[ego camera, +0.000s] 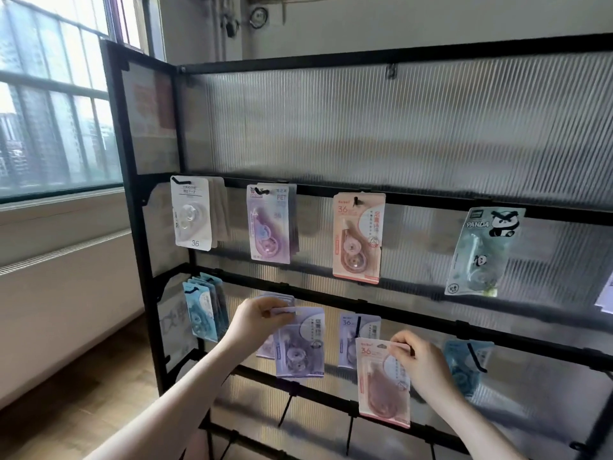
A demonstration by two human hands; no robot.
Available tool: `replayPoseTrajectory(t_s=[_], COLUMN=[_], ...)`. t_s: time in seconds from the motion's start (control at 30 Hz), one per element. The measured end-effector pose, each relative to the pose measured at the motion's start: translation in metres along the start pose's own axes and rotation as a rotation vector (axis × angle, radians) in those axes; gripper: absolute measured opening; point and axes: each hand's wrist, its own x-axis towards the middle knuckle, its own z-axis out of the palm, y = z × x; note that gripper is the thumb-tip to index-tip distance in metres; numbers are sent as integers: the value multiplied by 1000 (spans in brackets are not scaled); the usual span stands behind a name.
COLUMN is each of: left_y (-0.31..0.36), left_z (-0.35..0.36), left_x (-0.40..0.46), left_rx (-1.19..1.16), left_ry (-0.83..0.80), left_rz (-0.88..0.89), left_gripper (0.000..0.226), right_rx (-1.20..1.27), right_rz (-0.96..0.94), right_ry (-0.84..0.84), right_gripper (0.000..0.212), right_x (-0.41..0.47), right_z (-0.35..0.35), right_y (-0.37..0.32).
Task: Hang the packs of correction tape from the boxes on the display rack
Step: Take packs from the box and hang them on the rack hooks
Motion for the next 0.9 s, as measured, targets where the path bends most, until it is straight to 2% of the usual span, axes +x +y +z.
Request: replayPoseTrajectory(t_s=[0.27,0.43,0.9], left_y=[61,86,38], left_z=[-1,-3,44], left_x=[7,9,5], left_rx=[-82,-149,-58], left_ry=[28,14,-83], left_rz=[65,114,2], left_gripper=[6,17,15], right_rx=[29,47,47], right_rz=[-16,-4,101], right_ry=[-20,22,22], right_gripper=[15,19,8], right_x=[-6,-4,-34], right_z=[-11,-15,-7], right_y=[2,2,35])
